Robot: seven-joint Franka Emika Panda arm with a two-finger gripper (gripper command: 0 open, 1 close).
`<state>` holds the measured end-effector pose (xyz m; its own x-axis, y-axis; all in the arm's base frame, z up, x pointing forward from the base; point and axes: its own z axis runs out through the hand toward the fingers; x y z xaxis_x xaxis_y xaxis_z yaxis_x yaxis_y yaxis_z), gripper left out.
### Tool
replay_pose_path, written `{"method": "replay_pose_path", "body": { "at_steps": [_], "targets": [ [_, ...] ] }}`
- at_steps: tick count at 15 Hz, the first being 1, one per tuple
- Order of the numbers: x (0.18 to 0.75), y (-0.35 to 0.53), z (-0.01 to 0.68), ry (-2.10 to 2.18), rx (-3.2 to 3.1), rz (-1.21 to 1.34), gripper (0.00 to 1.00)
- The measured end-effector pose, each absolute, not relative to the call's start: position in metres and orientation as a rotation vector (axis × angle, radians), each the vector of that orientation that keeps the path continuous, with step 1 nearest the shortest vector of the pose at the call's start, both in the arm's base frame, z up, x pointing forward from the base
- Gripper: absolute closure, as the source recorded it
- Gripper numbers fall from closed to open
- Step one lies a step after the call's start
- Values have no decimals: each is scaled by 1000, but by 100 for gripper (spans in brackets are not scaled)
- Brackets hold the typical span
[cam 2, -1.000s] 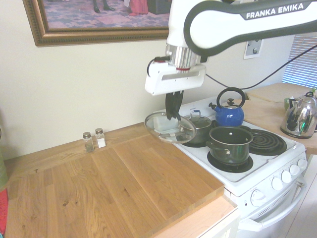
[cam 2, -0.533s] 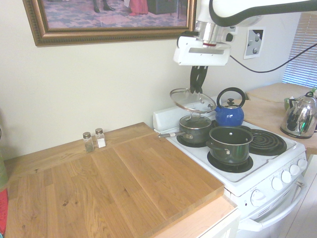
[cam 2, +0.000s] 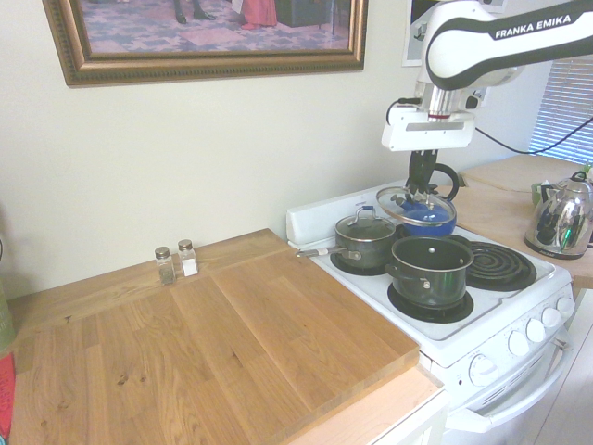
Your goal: Cover the lid of the pot
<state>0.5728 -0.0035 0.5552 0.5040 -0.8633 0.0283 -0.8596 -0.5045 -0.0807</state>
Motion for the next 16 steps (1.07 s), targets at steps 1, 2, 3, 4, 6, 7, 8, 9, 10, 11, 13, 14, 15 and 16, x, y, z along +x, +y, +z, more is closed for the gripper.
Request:
{"method": "replay_pose_path", "body": {
  "at_steps": [1, 2, 3, 4, 6, 7, 8, 9, 10, 11, 13, 14, 15, 16],
  "targets": [
    [572, -10, 545, 1540, -2677, -92, 100],
    [571, -15, 534, 1547, -2679, -85, 100],
    [570, -18, 522, 1554, -2684, -72, 100],
    [569, -19, 509, 1559, -2691, -57, 100],
    [567, -20, 487, 1563, -2711, -31, 100],
    [565, -20, 478, 1564, -2720, -25, 100],
    [564, -20, 471, 1564, -2725, -19, 100],
    [564, -19, 471, 1561, -2724, -28, 100],
    [564, -19, 470, 1559, -2727, -29, 100],
    [564, -19, 470, 1559, -2728, -30, 100],
    [564, -17, 470, 1553, -2736, -33, 100],
    [563, -15, 470, 1545, -2748, -37, 100],
    [560, -12, 470, 1537, -2760, -38, 100],
    [554, -8, 468, 1529, -2770, -33, 100]
  ]
}}
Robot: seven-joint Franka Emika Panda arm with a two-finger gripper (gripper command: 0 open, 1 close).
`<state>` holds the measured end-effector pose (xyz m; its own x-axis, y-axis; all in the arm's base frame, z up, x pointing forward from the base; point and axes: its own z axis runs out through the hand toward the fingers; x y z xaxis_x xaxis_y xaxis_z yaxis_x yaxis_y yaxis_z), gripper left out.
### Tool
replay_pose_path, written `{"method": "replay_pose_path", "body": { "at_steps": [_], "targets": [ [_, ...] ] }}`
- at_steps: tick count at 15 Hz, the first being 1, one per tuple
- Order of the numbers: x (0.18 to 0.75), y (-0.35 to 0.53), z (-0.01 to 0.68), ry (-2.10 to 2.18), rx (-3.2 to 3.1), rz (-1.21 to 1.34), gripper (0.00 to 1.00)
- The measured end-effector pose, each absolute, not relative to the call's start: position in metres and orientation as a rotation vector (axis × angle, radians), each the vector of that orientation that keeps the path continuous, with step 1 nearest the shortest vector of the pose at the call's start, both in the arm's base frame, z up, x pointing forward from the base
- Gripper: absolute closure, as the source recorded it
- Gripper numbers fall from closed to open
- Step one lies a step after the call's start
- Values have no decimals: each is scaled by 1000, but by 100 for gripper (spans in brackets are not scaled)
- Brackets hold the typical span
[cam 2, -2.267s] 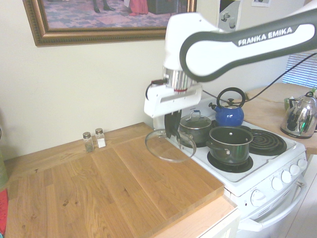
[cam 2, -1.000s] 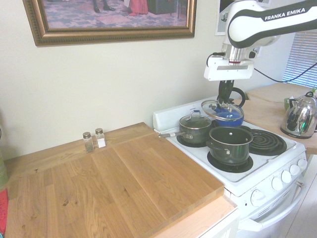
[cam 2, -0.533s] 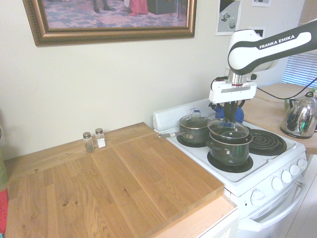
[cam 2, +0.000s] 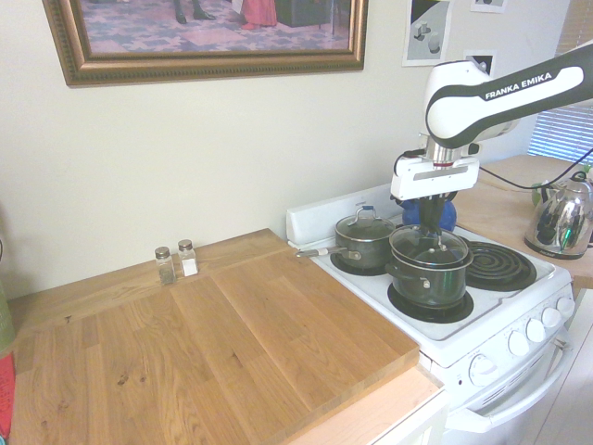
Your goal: Cover the lid of the pot
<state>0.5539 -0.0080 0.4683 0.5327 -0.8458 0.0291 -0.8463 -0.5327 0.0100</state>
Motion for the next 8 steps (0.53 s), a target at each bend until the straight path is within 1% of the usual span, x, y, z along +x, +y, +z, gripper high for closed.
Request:
{"method": "replay_pose_path", "body": {
  "at_steps": [3, 8],
  "targets": [
    [540, -2, 468, -1497, 2734, 42, 100],
    [542, 4, 482, -1524, 2725, 79, 100]
  ]
}}
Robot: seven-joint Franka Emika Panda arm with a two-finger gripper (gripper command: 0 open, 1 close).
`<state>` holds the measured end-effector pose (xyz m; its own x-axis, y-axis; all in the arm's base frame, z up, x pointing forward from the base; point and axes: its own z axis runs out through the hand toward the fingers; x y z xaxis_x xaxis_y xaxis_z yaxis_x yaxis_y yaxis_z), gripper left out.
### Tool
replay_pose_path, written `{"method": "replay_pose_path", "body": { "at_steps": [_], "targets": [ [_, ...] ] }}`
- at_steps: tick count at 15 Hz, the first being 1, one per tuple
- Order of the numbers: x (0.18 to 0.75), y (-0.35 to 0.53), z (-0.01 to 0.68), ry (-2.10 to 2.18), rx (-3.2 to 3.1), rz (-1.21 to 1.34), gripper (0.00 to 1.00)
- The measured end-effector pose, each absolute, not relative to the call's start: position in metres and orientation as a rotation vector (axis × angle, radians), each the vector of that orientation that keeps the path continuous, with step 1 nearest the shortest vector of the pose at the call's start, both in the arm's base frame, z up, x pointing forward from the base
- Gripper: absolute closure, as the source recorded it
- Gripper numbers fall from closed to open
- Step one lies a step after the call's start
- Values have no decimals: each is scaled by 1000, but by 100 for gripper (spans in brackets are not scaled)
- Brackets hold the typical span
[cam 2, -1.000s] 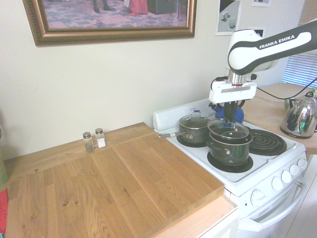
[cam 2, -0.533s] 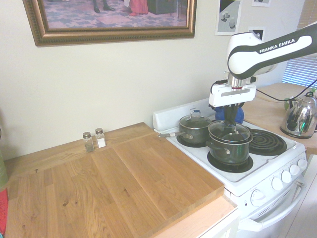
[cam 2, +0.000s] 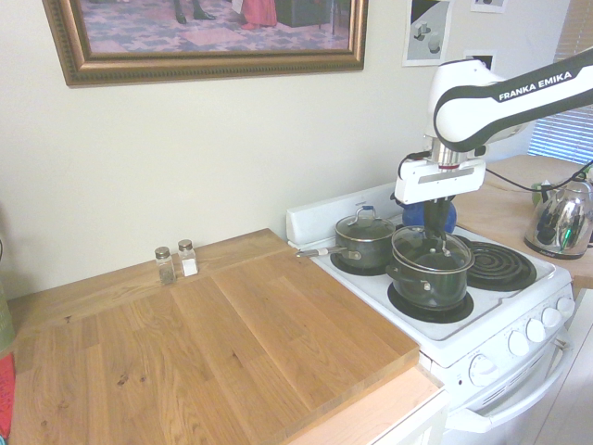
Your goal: Cover the lid of the pot
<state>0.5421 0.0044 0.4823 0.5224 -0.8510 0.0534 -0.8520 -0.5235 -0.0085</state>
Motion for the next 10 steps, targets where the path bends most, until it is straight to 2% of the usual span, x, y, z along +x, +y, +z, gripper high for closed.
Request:
{"method": "replay_pose_path", "body": {
  "at_steps": [10],
  "targets": [
    [543, 3, 483, -1539, 2665, 79, 100]
  ]
}}
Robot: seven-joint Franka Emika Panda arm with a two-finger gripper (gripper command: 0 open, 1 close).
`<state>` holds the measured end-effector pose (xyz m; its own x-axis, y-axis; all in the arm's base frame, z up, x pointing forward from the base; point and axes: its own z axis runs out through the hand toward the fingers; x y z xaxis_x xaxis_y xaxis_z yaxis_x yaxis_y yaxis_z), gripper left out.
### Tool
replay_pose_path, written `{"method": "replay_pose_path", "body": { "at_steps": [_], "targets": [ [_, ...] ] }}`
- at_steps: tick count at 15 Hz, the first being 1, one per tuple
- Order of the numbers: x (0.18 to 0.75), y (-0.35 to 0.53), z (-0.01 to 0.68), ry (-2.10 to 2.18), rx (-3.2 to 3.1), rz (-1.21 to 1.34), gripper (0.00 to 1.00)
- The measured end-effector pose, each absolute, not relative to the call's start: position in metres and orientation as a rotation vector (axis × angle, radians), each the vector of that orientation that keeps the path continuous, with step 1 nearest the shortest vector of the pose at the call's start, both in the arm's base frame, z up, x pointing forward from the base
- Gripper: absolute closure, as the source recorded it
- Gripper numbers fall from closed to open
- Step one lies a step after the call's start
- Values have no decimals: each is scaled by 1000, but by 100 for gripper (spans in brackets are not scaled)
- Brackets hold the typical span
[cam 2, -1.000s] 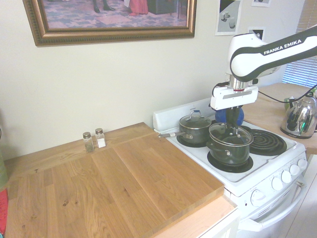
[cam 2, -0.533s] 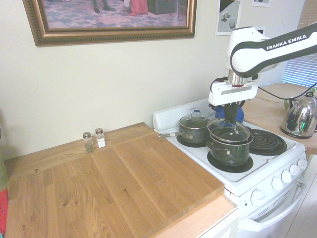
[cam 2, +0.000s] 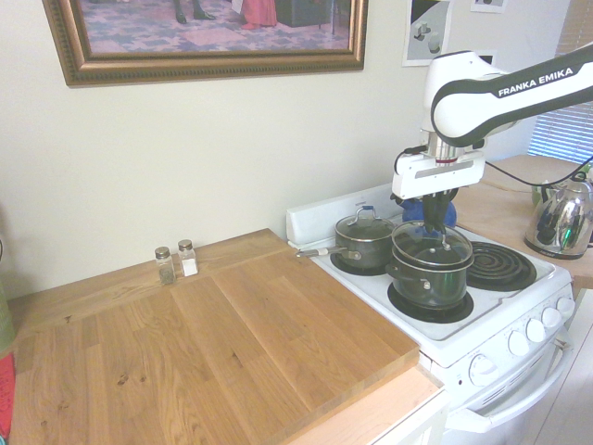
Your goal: Cover the lid of the pot
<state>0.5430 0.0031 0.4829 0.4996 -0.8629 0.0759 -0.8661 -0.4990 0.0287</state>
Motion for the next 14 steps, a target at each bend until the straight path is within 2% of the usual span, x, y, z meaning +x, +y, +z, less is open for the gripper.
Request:
{"method": "replay_pose_path", "body": {
  "at_steps": [14],
  "targets": [
    [556, -3, 462, -1553, 2639, 30, 100]
  ]
}}
